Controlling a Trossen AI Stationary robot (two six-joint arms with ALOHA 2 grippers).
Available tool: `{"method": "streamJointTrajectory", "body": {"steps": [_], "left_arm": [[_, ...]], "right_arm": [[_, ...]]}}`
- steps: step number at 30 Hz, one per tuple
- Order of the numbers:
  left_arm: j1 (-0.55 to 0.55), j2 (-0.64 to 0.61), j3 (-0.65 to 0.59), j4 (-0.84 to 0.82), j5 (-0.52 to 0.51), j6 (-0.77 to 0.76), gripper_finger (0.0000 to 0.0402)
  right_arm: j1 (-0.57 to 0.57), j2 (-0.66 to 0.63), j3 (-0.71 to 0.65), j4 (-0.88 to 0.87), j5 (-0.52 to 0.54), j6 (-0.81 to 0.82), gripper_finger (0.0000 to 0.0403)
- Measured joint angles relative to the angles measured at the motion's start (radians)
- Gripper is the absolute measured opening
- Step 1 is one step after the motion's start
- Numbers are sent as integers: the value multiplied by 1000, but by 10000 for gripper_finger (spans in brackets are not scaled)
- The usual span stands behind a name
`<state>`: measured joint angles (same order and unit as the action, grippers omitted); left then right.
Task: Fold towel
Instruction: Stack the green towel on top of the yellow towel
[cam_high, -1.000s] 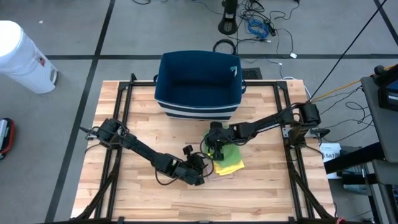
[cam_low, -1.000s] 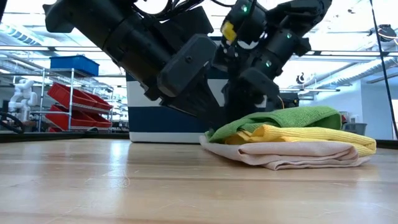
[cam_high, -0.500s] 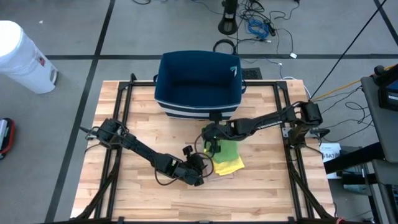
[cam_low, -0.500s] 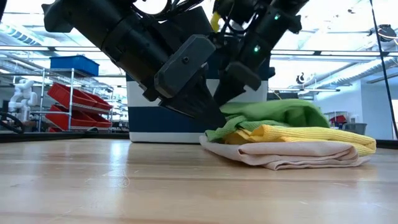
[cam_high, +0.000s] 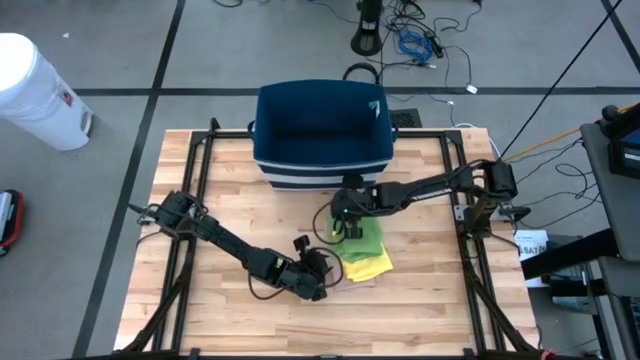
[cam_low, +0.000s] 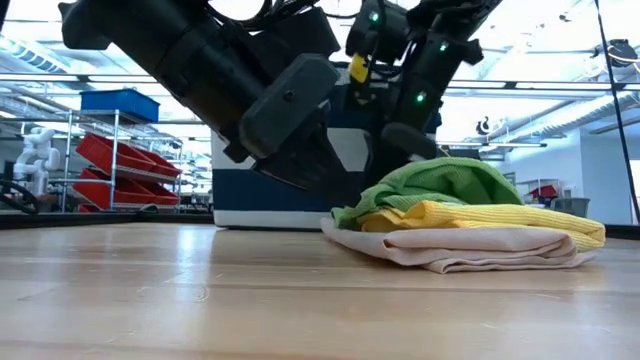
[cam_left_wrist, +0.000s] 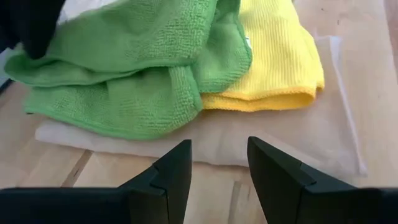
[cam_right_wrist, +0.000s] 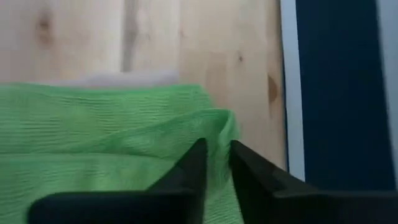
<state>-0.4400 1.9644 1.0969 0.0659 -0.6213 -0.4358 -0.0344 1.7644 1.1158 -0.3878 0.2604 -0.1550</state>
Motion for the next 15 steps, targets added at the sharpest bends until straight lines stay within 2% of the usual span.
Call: {"method": "streamJointTrajectory", "body": {"steps": [5, 8, 11, 15], "left_arm": [[3, 0, 0, -11, 0, 15, 163], [10, 0, 0, -12, 0, 46, 163], [26, 0, 0, -10, 0, 81, 163], [53, 0, 0, -2, -1, 128, 163]], "right_arm": [[55, -68, 0, -53, 40, 48, 137], [103, -119, 0, -107, 49, 88, 171], [170, -143, 0, -145, 27, 122, 179], [255, -129, 0, -205, 21, 158, 168]]}}
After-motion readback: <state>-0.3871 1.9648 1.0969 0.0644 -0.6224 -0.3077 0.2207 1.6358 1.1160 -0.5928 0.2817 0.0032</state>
